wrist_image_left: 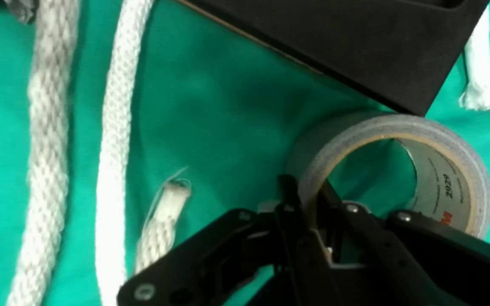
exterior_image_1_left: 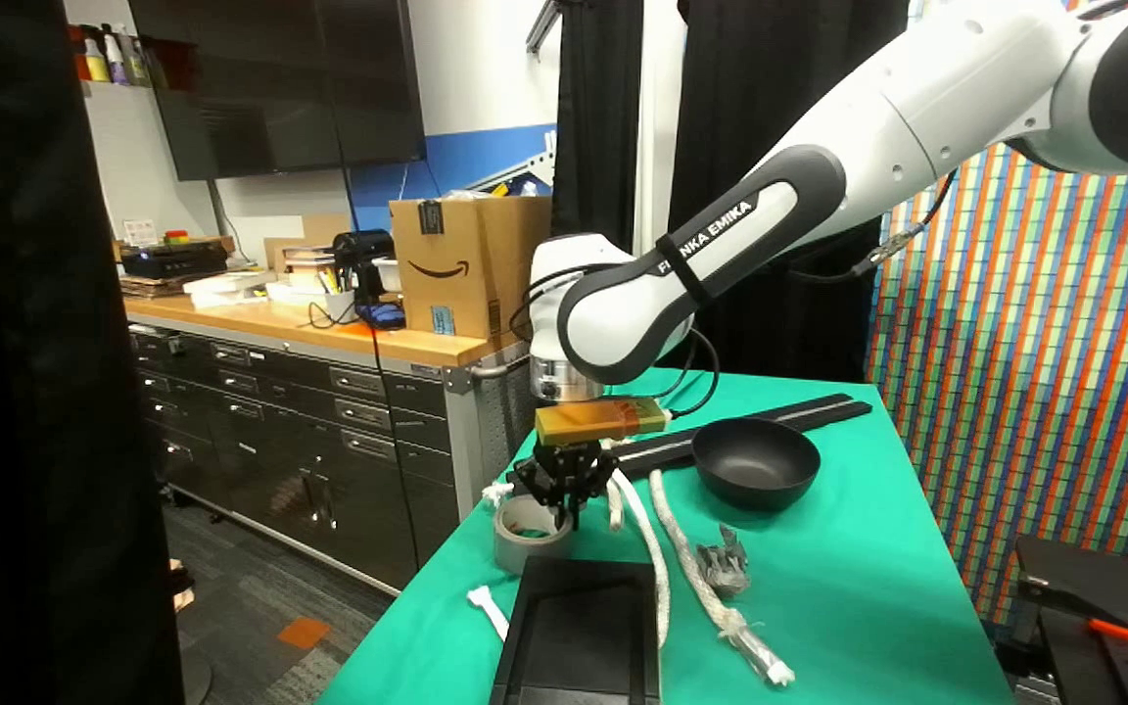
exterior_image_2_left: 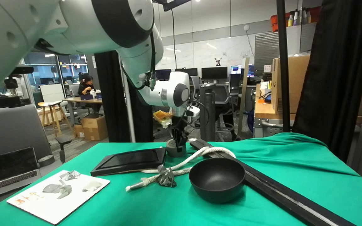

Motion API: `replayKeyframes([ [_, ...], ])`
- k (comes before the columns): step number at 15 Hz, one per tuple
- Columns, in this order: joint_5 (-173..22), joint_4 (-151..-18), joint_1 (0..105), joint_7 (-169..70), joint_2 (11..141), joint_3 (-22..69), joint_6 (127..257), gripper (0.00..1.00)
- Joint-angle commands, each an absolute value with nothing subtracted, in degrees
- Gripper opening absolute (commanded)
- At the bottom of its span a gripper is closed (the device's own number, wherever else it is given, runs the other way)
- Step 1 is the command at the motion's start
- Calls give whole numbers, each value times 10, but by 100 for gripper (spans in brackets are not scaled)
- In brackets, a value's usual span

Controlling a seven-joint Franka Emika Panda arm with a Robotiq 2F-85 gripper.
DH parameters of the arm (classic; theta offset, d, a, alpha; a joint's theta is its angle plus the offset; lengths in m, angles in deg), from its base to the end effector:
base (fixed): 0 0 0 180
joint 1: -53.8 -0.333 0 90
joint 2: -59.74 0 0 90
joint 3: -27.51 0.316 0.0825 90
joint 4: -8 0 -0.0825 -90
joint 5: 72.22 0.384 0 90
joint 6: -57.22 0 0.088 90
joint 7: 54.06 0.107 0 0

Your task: Put the tape into the bowl.

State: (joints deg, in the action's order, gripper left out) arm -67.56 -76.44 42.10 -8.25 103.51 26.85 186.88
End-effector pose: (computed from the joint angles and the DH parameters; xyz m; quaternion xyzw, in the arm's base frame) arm 0.7076 0.1417 0.2268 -0.9465 0.3214 0.0020 0.0304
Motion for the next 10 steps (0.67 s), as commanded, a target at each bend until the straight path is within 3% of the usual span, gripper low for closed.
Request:
replayKeyframes([
  [1,-674,-771,419,-94,1015,269,1875,13],
  [10,-689,-852,417,-97,851,264,1841,13],
])
